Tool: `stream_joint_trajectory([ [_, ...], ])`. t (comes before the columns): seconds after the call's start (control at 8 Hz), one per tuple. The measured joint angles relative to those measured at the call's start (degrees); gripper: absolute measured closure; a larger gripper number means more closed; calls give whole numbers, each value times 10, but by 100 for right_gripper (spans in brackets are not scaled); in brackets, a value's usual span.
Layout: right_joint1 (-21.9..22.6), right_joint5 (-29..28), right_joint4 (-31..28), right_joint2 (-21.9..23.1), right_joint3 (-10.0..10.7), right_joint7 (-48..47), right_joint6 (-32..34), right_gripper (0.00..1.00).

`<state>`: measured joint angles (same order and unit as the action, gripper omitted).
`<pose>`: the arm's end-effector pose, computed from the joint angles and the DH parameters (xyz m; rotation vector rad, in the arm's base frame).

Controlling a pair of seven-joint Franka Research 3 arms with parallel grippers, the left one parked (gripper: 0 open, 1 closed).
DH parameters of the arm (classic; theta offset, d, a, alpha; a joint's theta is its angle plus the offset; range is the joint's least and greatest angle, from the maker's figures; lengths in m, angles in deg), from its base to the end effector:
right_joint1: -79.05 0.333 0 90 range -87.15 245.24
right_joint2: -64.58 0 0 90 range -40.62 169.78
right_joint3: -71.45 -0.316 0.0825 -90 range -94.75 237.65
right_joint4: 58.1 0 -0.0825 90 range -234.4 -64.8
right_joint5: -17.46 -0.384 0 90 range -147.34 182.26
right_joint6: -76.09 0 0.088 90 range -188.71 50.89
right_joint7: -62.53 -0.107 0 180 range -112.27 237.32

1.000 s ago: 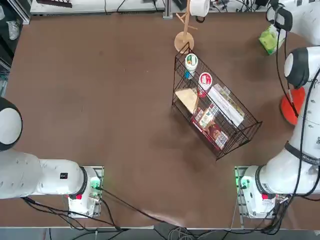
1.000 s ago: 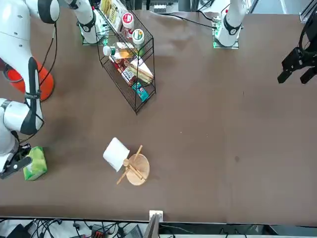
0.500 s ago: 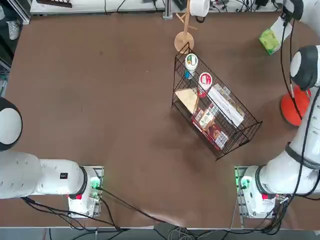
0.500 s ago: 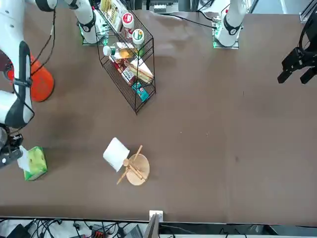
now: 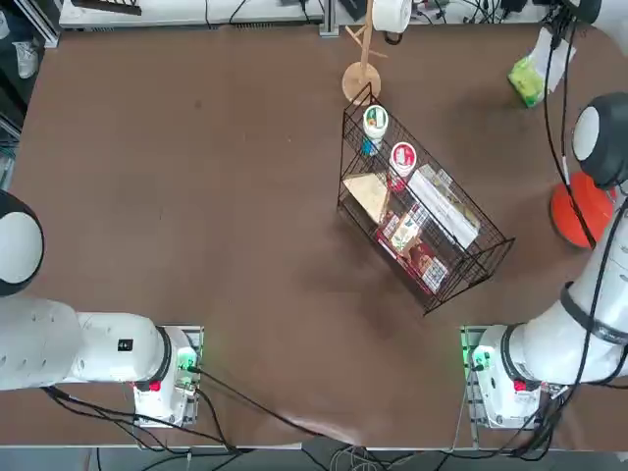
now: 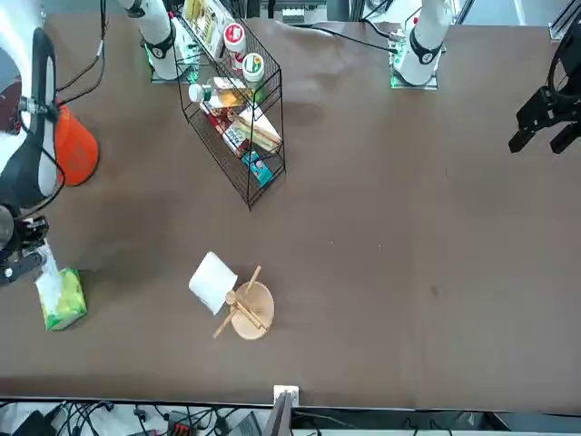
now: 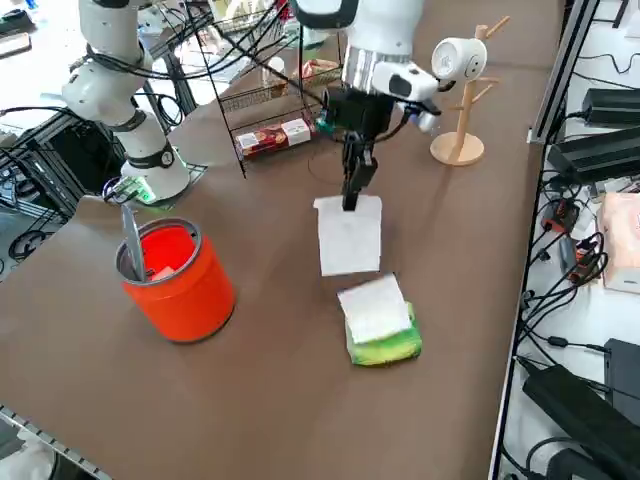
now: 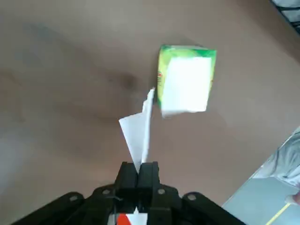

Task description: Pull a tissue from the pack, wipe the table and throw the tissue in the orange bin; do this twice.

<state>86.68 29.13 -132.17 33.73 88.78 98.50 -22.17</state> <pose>0.6926 -0.0915 0.4440 2.7333 0.7435 -0.3182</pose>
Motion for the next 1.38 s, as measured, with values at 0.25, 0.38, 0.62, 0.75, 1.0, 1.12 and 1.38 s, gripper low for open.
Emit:
stream_joint_trajectory([
  [0.25, 10, 0, 1, 0, 0, -10, 36, 99],
  [0.38, 20, -6, 4, 1, -1, -40, 60, 99],
  [0.62, 56, -76, -1, 0, -3, -121, 107, 99],
  [0.75, 64, -115, -15, 0, -3, -140, 114, 99],
  [1.0, 66, -189, -57, 0, -3, -176, 106, 99],
  [1.12, 68, -218, -76, 1, -3, -185, 90, 99],
  [1.38, 74, -246, -123, 3, -3, -192, 33, 99],
])
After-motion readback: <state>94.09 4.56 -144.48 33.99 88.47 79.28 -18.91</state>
